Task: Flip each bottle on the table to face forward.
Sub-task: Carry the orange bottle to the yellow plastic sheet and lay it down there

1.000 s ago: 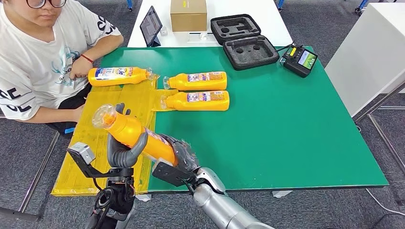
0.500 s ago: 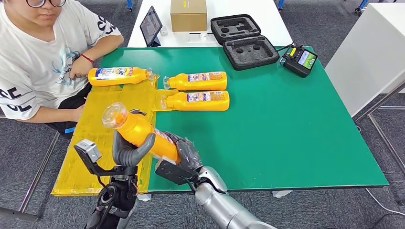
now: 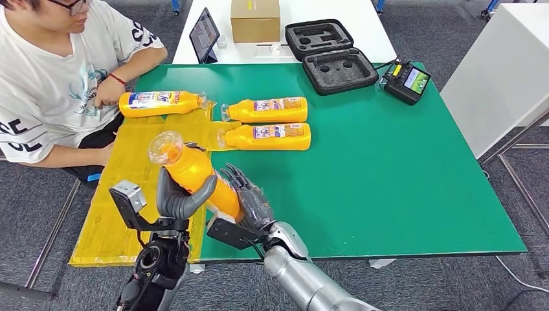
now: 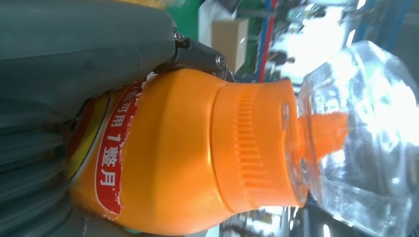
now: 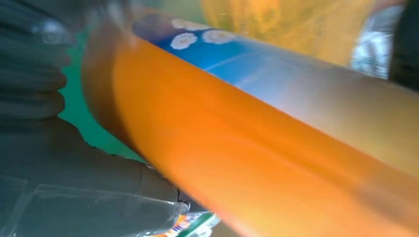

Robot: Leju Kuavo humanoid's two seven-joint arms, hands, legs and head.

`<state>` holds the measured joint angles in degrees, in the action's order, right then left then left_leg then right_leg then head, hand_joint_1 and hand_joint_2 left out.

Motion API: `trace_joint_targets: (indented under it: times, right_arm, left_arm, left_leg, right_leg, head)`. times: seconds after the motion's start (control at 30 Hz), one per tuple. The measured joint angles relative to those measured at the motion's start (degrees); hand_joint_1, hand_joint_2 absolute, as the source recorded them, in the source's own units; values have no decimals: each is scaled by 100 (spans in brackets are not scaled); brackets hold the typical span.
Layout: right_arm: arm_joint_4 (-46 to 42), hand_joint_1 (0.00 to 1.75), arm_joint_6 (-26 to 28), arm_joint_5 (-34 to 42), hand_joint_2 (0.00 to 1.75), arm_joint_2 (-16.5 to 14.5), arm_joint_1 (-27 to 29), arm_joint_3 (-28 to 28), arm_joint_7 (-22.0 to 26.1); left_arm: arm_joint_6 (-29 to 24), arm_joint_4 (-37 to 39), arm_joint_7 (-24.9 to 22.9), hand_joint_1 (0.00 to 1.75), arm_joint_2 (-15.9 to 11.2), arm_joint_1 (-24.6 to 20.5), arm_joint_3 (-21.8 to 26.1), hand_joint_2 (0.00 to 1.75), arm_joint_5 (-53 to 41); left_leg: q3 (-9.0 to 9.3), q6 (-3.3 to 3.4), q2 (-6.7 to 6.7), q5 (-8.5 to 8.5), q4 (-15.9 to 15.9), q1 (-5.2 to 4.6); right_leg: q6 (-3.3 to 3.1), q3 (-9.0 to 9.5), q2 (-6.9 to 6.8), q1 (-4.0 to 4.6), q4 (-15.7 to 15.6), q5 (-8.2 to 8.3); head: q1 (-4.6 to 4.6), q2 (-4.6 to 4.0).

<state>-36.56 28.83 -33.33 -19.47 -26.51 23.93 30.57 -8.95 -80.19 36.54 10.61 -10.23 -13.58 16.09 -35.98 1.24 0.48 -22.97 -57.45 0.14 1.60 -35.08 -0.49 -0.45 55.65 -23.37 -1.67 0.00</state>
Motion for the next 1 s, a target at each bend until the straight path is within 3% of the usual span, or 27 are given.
trace_joint_targets:
  times: [0.3, 0.5, 0.7, 0.83, 1.0]
  right_arm:
    - [-2179, 0, -680, 642, 0, 320, 755, -3, 339]
    - [-3692, 0, -2515, 2346, 0, 568, 1199, 1, 900]
    - [-4540, 0, -2661, 2960, 0, 685, 1298, -15, 947]
    - [-4793, 0, -2007, 2787, 175, 711, 1330, -35, 932]
    - [-4730, 0, -1276, 1750, 175, 710, 1321, 23, 730]
  left_arm:
    - [-1102, -63, 321, 175, -157, -4, 512, 175, -941]
    - [-2021, 90, 337, 175, -398, -306, 1049, 175, -1911]
    - [-2528, 574, 332, 175, -736, -769, 1502, 175, -2470]
    - [-2689, 1165, -54, 175, -1025, -1177, 1602, 175, -3647]
    - [-2123, 2633, -949, 175, -1351, -2075, 1254, 175, -6333]
  left_leg:
    - [0, 0, -1, 0, 0, 0]
    - [1, -1, -1, 0, 0, 0]
    - [3, -1, 6, 3, 1, 2]
    - [4, -2, -1, 8, 0, 2]
    - [4, -3, -3, 12, 0, 2]
  right_leg:
    - [-1, 0, -2, 0, 0, -1]
    - [-1, 0, -2, 0, 0, -1]
    - [-2, 0, 4, 1, 1, 2]
    - [-3, 1, -6, 2, 1, 1]
    - [-2, 2, -6, 0, 1, 7]
  head:
    - [1, 0]
    - [0, 0]
    - [-1, 0]
    - [1, 0]
    - [0, 0]
